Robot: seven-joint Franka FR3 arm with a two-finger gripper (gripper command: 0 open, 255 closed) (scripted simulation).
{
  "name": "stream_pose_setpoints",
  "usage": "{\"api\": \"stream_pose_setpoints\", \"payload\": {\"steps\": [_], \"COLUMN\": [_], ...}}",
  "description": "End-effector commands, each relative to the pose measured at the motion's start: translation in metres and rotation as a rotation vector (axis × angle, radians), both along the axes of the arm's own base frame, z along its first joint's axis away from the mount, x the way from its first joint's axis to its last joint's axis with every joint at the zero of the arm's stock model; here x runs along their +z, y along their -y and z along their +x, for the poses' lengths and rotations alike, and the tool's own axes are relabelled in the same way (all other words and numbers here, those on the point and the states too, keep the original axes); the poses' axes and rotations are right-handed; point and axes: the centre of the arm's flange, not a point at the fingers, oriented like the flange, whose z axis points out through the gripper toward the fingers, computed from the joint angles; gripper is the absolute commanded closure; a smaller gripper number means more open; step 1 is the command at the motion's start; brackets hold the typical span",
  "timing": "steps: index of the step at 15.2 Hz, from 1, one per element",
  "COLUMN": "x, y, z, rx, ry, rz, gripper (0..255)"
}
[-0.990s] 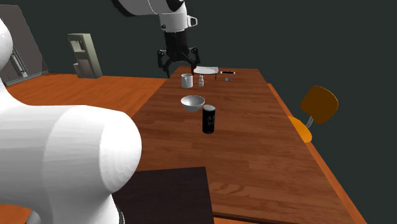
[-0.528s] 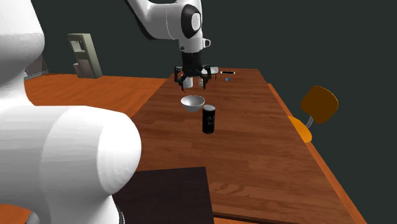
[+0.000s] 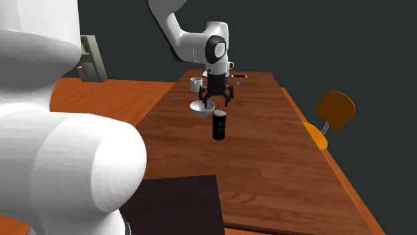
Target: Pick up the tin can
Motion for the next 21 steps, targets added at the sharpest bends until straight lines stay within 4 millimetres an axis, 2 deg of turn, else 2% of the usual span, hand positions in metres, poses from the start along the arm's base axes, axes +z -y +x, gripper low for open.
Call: {"api": "stream_pose_setpoints", "payload": {"steps": [1, 3, 10, 12, 13, 21], "x": [-0.022, -0.04, -0.077, -0.08, -0.08, -0.08], "y": [0.013, 0.025, 0.025, 0.025, 0.026, 0.025], "z": [0.007, 0.015, 0.015, 0.015, 0.015, 0.015], "rx": [-0.001, -0.002, -0.002, -0.002, -0.002, -0.002], "ry": [-0.008, -0.014, -0.014, -0.014, -0.014, -0.014], "rz": [0.007, 0.013, 0.013, 0.013, 0.013, 0.013], "gripper": [0, 0, 0, 0, 255, 255]}}
